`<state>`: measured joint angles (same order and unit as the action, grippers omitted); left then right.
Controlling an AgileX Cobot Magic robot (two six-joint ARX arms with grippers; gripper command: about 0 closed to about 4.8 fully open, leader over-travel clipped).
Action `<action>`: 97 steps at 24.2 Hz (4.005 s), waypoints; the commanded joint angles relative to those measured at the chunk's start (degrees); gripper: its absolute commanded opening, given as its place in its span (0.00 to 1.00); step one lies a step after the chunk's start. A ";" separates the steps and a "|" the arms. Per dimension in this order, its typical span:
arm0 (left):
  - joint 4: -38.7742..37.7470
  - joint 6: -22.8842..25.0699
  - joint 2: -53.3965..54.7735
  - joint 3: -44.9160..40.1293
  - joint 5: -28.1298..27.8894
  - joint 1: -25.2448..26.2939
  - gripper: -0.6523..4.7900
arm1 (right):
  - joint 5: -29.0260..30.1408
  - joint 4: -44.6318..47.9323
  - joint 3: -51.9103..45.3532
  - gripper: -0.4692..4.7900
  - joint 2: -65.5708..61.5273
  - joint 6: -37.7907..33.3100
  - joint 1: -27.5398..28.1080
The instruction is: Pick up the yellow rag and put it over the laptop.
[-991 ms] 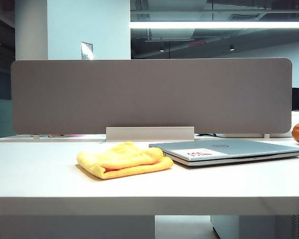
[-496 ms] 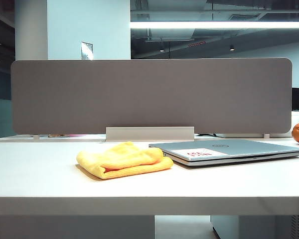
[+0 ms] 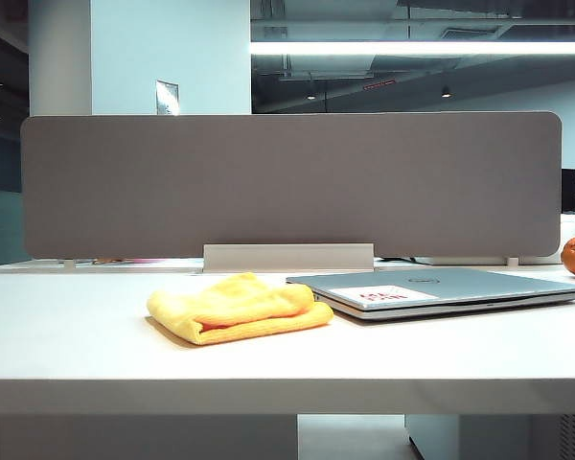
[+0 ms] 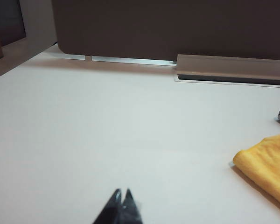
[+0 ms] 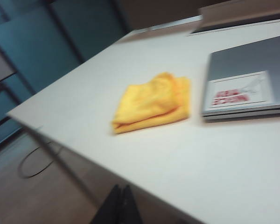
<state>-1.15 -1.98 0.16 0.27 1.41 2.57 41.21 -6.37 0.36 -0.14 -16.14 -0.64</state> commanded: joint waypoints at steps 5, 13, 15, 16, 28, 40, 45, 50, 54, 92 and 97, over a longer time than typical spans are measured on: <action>5.03 -6.71 0.07 0.28 0.11 -0.04 0.11 | 4.81 0.61 -0.33 0.09 0.04 -0.37 -0.02; 4.63 -7.91 0.09 4.20 9.14 -0.04 0.11 | 4.76 0.61 -0.33 0.09 0.04 -0.35 -0.02; 4.66 -7.91 1.11 6.56 9.14 -0.04 0.11 | 4.76 0.61 -0.33 0.09 0.04 -0.35 -0.02; 4.59 -7.93 2.93 8.33 9.16 -0.04 0.11 | 4.42 0.61 -0.33 0.09 0.04 -0.33 -0.02; 5.16 -8.17 30.03 23.08 17.77 -0.07 0.11 | 3.26 0.61 -0.35 0.09 0.04 -0.33 -0.02; 15.45 -16.06 57.02 26.88 19.26 -12.13 0.11 | 3.23 0.59 -0.35 0.09 0.04 -0.33 0.02; 18.03 -18.82 68.26 28.68 15.10 -19.87 0.15 | 3.26 0.59 -0.35 0.09 0.04 -0.33 0.04; 18.49 -26.10 78.03 32.09 15.17 -20.46 0.42 | 3.26 0.59 -0.35 0.09 0.04 -0.35 0.04; 18.43 -26.14 85.68 36.61 15.34 -20.46 0.43 | 3.28 0.59 -0.35 0.09 0.04 -0.35 0.02; 31.04 -31.71 98.68 63.93 27.12 -26.03 0.11 | 3.48 0.61 -0.35 0.09 0.04 -0.35 -0.02; 30.38 -29.57 99.80 70.16 20.02 -30.53 0.11 | 3.45 0.61 -0.35 0.09 0.07 -0.35 -0.02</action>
<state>28.84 -33.04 99.42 69.17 24.36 -26.92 44.60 -6.42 0.34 -0.14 -16.32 -0.64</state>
